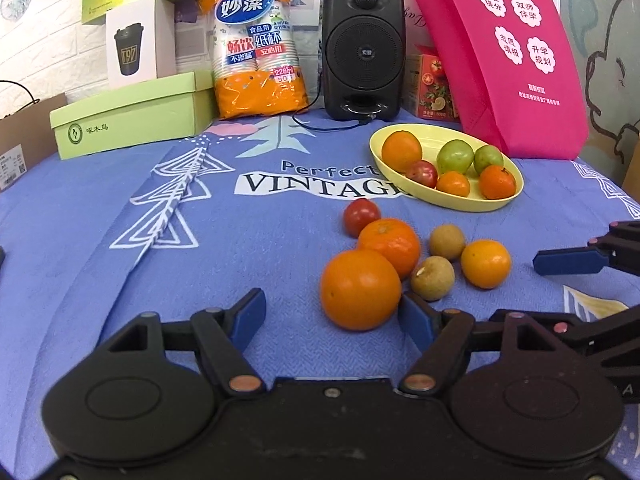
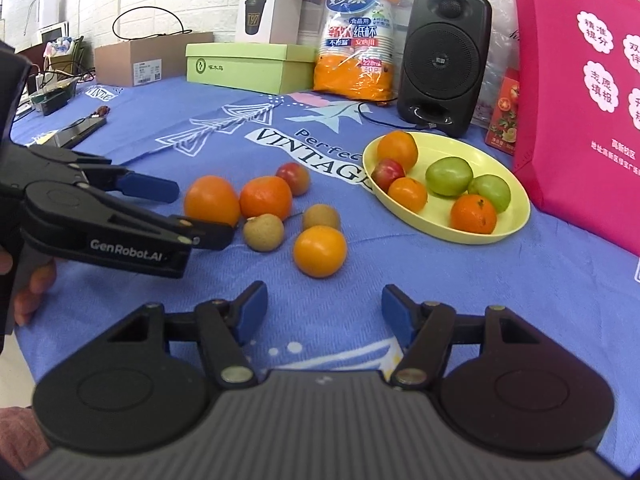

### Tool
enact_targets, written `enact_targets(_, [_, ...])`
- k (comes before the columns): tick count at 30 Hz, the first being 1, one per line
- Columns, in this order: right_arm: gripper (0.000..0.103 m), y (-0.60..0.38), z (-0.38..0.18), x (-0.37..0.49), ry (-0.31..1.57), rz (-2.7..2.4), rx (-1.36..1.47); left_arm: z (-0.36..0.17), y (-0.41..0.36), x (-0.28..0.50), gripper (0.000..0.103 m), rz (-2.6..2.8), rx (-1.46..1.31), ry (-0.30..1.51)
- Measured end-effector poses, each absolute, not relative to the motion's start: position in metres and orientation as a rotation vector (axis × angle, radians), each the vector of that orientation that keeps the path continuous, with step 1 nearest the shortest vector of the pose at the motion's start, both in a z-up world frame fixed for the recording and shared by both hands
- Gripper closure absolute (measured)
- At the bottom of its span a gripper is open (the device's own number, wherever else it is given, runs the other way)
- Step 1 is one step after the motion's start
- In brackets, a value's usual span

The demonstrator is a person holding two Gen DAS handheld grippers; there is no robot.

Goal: Organize fruits
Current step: 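Grasp a large orange with the left tool while the right tool grasps a tangerine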

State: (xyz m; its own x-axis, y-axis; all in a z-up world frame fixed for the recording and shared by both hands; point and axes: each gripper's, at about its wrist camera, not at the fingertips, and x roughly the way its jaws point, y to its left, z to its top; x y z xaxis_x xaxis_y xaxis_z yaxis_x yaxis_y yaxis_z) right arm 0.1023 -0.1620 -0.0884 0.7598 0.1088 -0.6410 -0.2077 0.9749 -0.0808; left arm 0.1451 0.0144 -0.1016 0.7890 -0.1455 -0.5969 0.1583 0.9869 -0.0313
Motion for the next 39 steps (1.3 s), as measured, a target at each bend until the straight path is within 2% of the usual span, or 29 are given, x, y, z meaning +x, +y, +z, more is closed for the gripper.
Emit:
enact_targets(5, [0.041,-0.162,-0.091,0.117,0.693,0.195,-0.163,-0.102,0.016,0.15,0.036,-0.174,0.019,0.636])
enact_targets(9, [0.041,-0.164,-0.092,0.127,0.7,0.211,-0.158,-0.102,0.02,0.152,0.054,-0.174,0.014,0.638])
enact_targets(12, [0.041,-0.163,-0.092,0.131,0.703,0.216,-0.161,-0.102,0.024,0.15,0.06,-0.173,0.016,0.639])
enact_targets(15, [0.041,-0.161,-0.093,0.133,0.696,0.22,-0.171,-0.103,0.026,0.147,0.061,-0.172,0.017,0.636])
enact_targets(20, [0.055,-0.157,-0.095,0.136,0.694,0.236,-0.168,-0.105,0.024,0.144,0.061,-0.164,0.019,0.628])
enact_targets(28, [0.07,-0.155,-0.095,0.137,0.694,0.23,-0.143,-0.105,0.025,0.141,0.061,-0.166,-0.002,0.628])
enact_targets(39, [0.07,-0.159,-0.093,0.122,0.68,0.204,-0.09,-0.102,0.026,0.133,0.062,-0.159,-0.026,0.632])
